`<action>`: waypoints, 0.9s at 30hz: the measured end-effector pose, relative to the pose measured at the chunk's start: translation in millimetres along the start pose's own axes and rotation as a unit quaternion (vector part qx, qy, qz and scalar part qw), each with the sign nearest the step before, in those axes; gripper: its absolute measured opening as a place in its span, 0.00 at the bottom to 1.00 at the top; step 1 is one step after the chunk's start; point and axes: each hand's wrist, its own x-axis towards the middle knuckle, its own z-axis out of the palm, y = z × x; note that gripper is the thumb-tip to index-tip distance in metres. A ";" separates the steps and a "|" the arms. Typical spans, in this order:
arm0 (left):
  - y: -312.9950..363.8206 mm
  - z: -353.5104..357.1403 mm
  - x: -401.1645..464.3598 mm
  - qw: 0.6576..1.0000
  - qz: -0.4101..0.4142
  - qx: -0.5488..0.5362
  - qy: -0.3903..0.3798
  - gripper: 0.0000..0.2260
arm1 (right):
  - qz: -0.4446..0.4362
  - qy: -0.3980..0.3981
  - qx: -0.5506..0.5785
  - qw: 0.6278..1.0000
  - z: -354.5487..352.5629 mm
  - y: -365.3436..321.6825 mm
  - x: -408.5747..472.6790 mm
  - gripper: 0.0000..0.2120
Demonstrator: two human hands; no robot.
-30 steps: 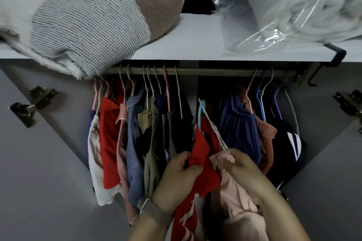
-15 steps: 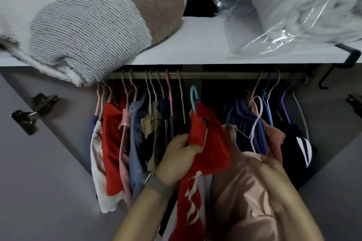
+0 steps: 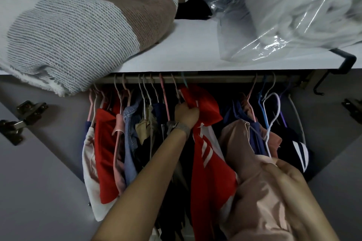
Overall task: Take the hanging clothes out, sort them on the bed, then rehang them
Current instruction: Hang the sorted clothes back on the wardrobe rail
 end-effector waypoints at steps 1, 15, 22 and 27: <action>-8.7 3.0 8.9 1.000 0.003 0.026 0.014 0.12 | 0.003 0.001 -0.004 1.000 0.7 1.0 1.2 0.09; -41.7 14.2 28.3 0.847 0.137 0.493 0.147 0.09 | 0.036 -0.035 -0.065 0.997 8.0 18.9 31.5 0.11; -50.1 2.7 15.0 0.836 0.135 0.523 0.098 0.16 | -0.005 -0.049 -0.090 0.995 17.5 16.5 42.3 0.11; -59.3 -20.5 -41.8 0.952 0.149 0.264 -0.032 0.15 | -0.073 -0.022 -0.075 0.994 31.4 -13.2 54.3 0.12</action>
